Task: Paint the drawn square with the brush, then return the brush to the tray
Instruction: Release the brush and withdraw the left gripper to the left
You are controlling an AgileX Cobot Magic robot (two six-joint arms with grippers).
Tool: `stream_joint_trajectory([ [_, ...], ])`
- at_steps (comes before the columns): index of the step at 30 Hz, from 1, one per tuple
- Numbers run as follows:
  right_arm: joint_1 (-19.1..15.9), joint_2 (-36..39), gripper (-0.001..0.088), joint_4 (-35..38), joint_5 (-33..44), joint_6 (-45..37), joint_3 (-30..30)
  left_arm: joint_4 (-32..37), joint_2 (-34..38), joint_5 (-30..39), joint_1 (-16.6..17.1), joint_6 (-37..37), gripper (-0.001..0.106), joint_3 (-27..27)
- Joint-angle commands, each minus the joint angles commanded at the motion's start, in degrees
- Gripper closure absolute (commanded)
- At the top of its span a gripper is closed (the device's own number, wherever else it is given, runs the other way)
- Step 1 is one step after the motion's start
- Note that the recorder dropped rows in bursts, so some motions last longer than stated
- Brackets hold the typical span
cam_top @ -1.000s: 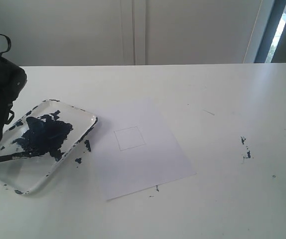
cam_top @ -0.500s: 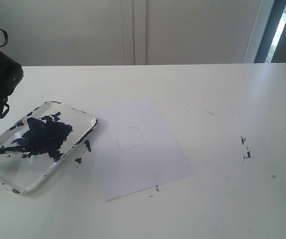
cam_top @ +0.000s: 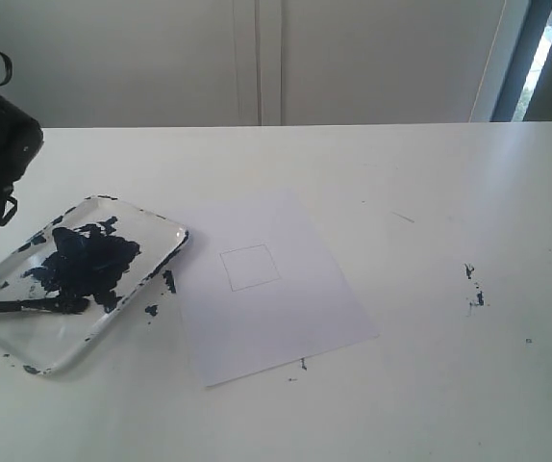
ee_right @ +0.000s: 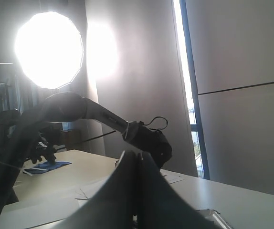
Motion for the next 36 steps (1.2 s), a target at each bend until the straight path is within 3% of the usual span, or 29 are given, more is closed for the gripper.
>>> stream_joint_trajectory([
  [8,0.0,0.0,0.0868,0.0,0.0,0.0,0.0,6.89,-4.27,0.0,-0.36,4.75,0.094,0.33],
  [11,0.0,0.0,0.0868,0.0,0.0,0.0,0.0,10.8,-6.38,0.0,-1.2,6.3,0.099,0.31],
  [23,0.0,0.0,0.0868,0.0,0.0,0.0,0.0,15.22,-24.62,0.0,-8.18,24.46,0.1,0.31],
  [30,0.0,0.0,0.0868,0.0,0.0,0.0,0.0,14.85,-36.05,0.0,-14.66,28.16,0.1,0.49],
  [36,0.0,0.0,0.0868,0.0,0.0,0.0,0.0,14.85,-45.35,0.0,-19.12,28.98,0.1,4.97],
])
